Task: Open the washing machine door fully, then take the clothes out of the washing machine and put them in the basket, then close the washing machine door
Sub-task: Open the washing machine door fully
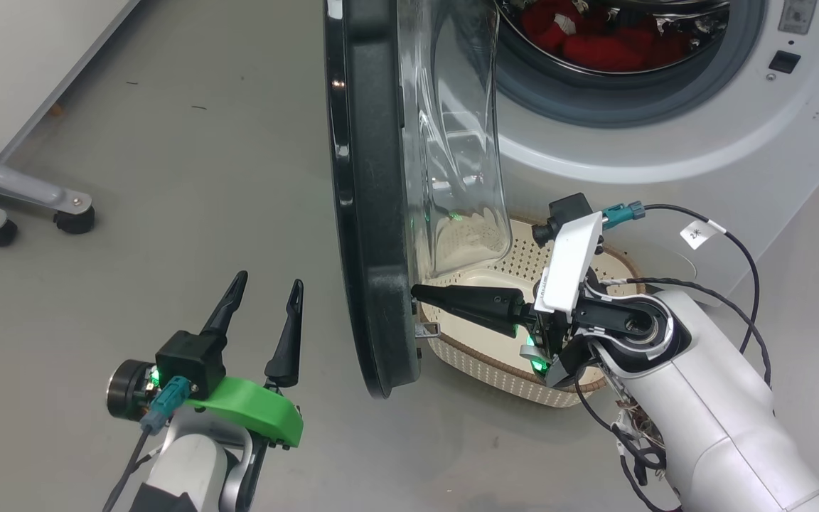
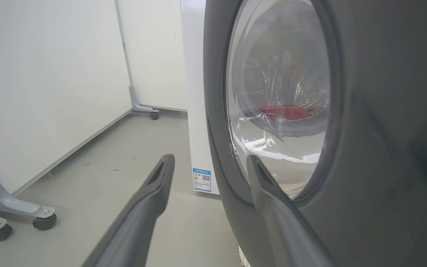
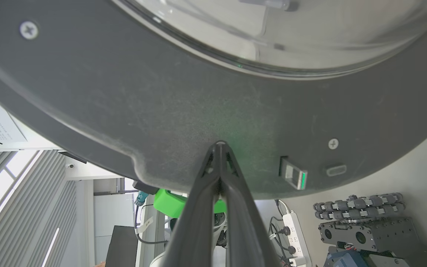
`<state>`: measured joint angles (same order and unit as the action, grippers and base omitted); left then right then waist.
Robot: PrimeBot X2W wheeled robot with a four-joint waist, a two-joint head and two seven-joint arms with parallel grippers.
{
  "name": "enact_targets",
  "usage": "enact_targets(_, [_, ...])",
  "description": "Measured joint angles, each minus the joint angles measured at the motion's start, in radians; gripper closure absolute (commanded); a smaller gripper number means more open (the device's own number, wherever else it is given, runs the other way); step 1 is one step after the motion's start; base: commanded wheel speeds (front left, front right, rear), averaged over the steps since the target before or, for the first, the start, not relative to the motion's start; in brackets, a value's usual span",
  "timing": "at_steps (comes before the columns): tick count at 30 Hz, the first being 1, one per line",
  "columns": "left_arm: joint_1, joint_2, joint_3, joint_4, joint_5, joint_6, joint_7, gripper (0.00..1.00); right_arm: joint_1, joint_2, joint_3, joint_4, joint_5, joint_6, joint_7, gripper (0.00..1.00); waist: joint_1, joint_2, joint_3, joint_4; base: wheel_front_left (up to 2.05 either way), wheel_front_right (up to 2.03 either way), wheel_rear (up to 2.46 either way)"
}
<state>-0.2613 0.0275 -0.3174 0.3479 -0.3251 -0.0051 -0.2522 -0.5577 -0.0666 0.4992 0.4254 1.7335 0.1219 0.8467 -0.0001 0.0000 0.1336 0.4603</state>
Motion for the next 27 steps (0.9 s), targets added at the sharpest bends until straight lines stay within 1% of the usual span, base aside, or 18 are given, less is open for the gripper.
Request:
enact_targets(6, [0.003, 0.000, 0.001, -0.001, 0.000, 0.000, 0.000, 0.00, 0.020, 0.001, -0.010, -0.016, 0.011, 0.000, -0.045, 1.00, 0.0000, 0.0000, -0.003, -0.004, 0.00, 0.00, 0.00])
enact_targets(11, [0.014, 0.000, 0.004, -0.001, 0.000, 0.000, 0.000, 0.00, 0.045, 0.002, -0.049, -0.036, 0.010, 0.000, -0.097, 1.00, 0.0000, 0.0000, -0.005, -0.011, 0.00, 0.00, 0.00])
enact_targets(12, [0.015, 0.000, 0.006, -0.001, 0.000, 0.000, 0.000, 0.00, 0.053, 0.003, -0.056, -0.040, 0.009, 0.000, -0.106, 0.92, 0.0000, 0.0000, -0.005, -0.012, 0.00, 0.00, 0.00])
enact_targets(13, [0.016, 0.000, 0.008, -0.001, 0.000, 0.000, 0.000, 0.00, 0.060, 0.003, -0.062, -0.041, 0.007, 0.000, -0.114, 0.86, 0.0000, 0.0000, -0.005, -0.014, 0.00, 0.00, 0.00])
enact_targets(14, [0.016, 0.000, 0.009, -0.001, 0.000, 0.000, 0.000, 0.00, 0.067, 0.003, -0.069, -0.045, 0.007, 0.000, -0.121, 0.75, 0.0000, 0.0000, -0.005, -0.016, 0.00, 0.00, 0.00])
enact_targets(15, [0.016, 0.000, 0.011, -0.001, 0.000, 0.000, 0.000, 0.00, 0.076, 0.003, -0.074, -0.050, 0.004, 0.000, -0.129, 0.57, 0.0000, 0.0000, -0.004, -0.018, 0.00, 0.00, 0.00])
enact_targets(16, [0.016, 0.000, 0.012, -0.001, 0.000, 0.000, 0.000, 0.00, 0.084, 0.003, -0.078, -0.053, -0.002, 0.000, -0.138, 0.05, 0.0000, 0.0000, -0.004, -0.020, 0.00, 0.00, 0.00])
enact_targets(17, [0.016, 0.000, 0.014, -0.001, 0.000, 0.001, 0.000, 0.00, 0.093, 0.003, -0.082, -0.058, -0.005, 0.000, -0.146, 0.00, 0.0000, 0.0000, -0.004, -0.022, 0.00, 0.00, 0.00])
enact_targets(27, [0.016, 0.000, 0.026, -0.001, -0.013, 0.001, 0.000, 0.00, 0.195, -0.004, -0.188, -0.135, -0.040, 0.000, -0.291, 0.00, 0.0000, 0.0000, -0.003, -0.039, 0.00, 0.00, 0.00])
